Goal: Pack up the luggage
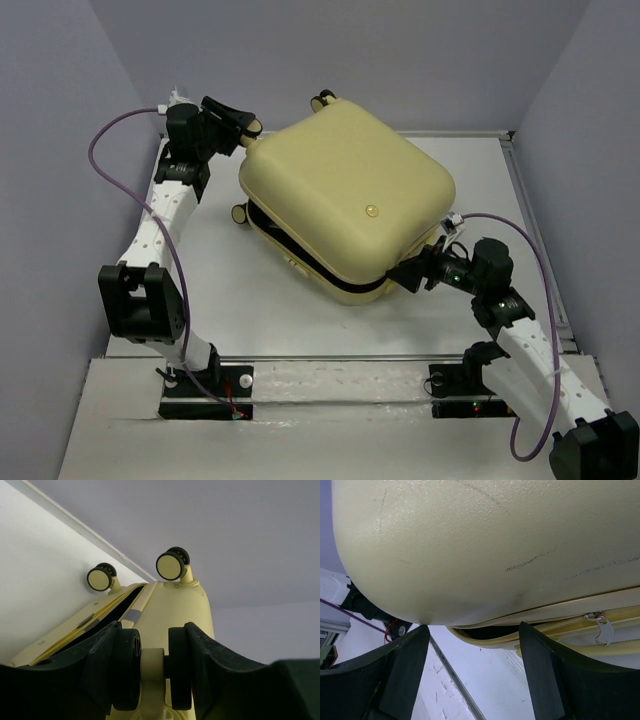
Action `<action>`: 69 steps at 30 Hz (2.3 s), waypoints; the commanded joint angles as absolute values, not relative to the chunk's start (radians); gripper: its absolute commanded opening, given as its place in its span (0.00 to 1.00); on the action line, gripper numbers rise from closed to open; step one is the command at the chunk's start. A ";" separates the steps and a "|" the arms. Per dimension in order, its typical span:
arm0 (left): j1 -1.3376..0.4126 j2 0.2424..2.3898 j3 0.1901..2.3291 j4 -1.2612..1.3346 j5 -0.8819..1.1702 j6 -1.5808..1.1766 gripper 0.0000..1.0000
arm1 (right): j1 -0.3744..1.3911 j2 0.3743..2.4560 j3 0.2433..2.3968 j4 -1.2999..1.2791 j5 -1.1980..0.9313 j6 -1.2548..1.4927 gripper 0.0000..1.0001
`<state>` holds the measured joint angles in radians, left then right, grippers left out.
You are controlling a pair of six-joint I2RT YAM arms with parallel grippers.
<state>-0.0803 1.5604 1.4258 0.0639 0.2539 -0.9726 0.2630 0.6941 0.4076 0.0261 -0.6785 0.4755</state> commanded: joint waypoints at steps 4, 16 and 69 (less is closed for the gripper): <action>-0.084 1.414 1.289 0.218 0.316 -0.916 0.06 | 0.264 0.627 0.377 0.044 -0.575 0.477 0.69; -0.026 1.442 1.078 0.319 0.367 -0.920 0.06 | 0.264 0.620 0.384 -0.049 -0.505 0.463 0.57; -0.695 0.590 0.140 0.298 -0.024 -0.942 0.53 | 0.244 0.665 0.172 0.193 0.154 0.762 0.49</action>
<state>-0.6575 0.5522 0.1612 0.1772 0.0601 -0.9237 0.2478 0.4847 0.1020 0.1856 0.0887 0.7036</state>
